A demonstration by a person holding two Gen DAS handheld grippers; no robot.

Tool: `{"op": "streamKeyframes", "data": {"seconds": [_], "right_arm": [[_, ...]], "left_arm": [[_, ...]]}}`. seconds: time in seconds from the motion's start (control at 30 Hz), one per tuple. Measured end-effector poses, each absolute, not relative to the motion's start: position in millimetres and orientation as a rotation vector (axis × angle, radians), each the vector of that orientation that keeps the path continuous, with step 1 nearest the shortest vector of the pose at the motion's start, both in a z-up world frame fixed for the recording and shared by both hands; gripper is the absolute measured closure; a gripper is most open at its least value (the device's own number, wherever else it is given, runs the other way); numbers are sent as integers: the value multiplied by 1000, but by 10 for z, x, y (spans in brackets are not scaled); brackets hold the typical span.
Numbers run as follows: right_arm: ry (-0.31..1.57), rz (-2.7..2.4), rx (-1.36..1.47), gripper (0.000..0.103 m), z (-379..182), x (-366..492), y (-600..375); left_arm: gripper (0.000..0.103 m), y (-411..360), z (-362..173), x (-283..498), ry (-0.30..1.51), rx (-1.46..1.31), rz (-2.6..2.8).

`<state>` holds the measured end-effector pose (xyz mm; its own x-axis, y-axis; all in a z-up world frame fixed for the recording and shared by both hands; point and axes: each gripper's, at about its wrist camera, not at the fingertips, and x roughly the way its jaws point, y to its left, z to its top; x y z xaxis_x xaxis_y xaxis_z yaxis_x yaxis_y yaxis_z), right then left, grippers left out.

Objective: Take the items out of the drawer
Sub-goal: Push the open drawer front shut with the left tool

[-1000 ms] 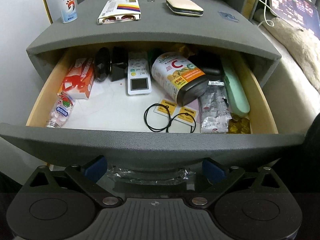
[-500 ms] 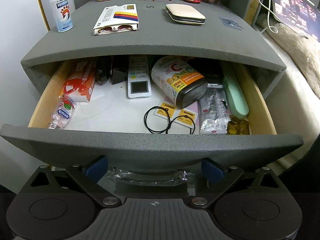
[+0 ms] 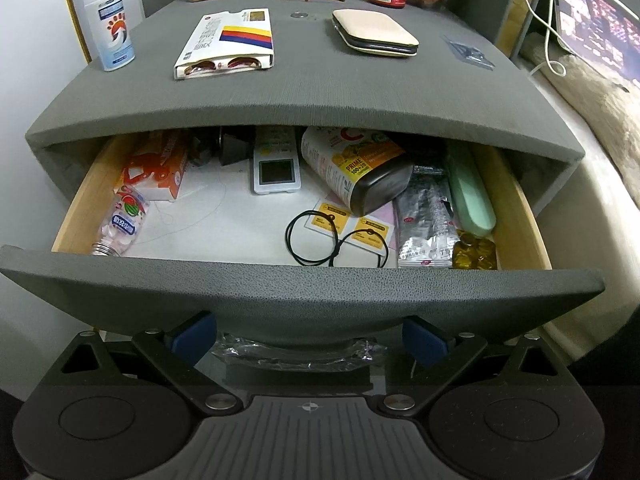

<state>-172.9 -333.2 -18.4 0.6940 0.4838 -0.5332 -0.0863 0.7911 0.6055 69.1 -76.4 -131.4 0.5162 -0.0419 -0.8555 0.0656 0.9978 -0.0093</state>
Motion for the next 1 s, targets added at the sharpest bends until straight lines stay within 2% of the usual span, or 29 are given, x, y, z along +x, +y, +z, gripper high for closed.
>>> {"op": "streamKeyframes", "data": {"seconds": [0.63,1.0], "right_arm": [[746,371,686,18,-242,-1685,-3490],[744,359,636,18,-216,-1698,-3425]], "left_arm": [[5,-822,-1327,558,990,41,-53],[5,-852,-1308,525,974,66,-41]]}}
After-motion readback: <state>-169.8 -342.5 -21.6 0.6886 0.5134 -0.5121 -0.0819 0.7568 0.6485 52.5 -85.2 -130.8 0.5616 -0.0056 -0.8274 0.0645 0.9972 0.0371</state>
